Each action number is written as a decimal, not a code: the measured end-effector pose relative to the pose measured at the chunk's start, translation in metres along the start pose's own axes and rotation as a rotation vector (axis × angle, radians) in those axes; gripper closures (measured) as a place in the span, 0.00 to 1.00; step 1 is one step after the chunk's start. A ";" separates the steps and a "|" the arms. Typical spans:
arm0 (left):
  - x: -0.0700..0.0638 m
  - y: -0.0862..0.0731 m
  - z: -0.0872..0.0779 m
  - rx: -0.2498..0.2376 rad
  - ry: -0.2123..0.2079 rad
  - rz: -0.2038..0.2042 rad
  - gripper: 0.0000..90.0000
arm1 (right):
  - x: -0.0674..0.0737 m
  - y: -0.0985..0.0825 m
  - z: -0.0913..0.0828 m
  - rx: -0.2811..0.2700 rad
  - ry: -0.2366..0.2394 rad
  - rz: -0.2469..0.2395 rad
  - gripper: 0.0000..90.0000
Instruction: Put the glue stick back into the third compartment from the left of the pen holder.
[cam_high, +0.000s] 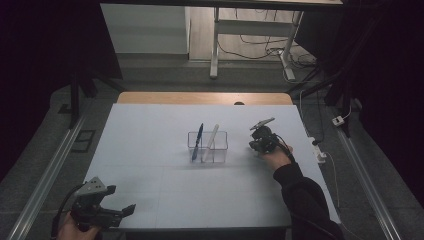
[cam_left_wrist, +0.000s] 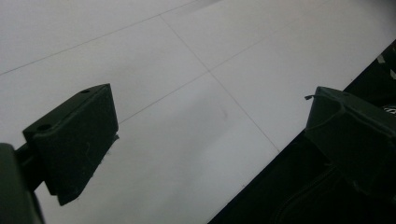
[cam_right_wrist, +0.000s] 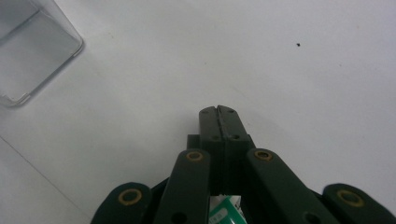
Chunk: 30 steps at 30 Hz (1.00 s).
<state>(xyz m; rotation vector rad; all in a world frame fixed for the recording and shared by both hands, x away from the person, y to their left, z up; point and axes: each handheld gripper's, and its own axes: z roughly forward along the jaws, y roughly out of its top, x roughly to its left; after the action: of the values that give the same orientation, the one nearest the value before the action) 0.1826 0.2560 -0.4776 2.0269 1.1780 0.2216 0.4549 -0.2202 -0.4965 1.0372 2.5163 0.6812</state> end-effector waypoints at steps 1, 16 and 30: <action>0.000 0.000 0.000 0.000 0.000 0.000 0.03 | -0.001 0.000 0.000 0.001 -0.001 0.000 1.00; 0.000 0.000 0.000 0.002 0.002 0.004 0.03 | -0.007 -0.011 -0.007 0.005 0.028 0.048 1.00; -0.001 0.000 0.000 0.003 0.006 0.006 0.03 | 0.003 -0.024 -0.021 0.010 0.080 0.039 1.00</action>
<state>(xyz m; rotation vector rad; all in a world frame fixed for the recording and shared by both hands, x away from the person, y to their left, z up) 0.1824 0.2551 -0.4775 2.0336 1.1770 0.2287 0.4292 -0.2391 -0.4929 1.0854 2.5764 0.7354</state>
